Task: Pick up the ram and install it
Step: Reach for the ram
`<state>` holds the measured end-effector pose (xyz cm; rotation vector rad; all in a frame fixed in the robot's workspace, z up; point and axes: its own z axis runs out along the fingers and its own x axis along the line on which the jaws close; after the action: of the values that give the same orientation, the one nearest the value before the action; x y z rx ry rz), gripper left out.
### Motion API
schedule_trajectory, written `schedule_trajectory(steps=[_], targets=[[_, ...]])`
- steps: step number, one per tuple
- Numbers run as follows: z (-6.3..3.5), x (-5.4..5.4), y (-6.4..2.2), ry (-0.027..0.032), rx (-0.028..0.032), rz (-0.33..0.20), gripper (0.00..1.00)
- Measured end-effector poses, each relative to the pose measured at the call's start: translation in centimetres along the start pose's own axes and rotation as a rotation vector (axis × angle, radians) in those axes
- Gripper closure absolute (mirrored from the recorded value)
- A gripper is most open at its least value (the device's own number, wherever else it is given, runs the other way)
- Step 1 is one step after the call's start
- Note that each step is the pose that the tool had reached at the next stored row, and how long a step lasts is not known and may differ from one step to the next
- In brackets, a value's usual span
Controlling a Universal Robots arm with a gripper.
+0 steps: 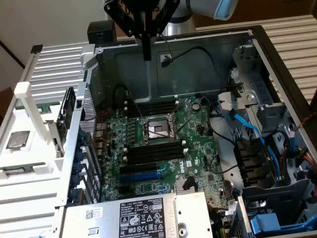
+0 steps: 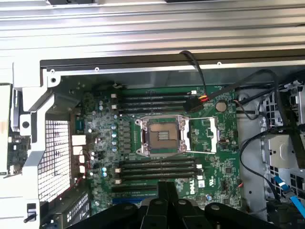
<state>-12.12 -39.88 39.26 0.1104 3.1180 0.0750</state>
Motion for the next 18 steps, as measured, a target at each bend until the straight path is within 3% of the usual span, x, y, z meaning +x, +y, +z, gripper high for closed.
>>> schedule_trajectory(steps=[14,16,18], targets=[[0.0,0.0,0.0,0.0,0.0,0.0,0.9],[-0.02,0.7,-0.05,0.0002,0.0002,0.0,0.9],[-0.08,3.4,-0.3,0.0001,0.0,0.0,0.9]])
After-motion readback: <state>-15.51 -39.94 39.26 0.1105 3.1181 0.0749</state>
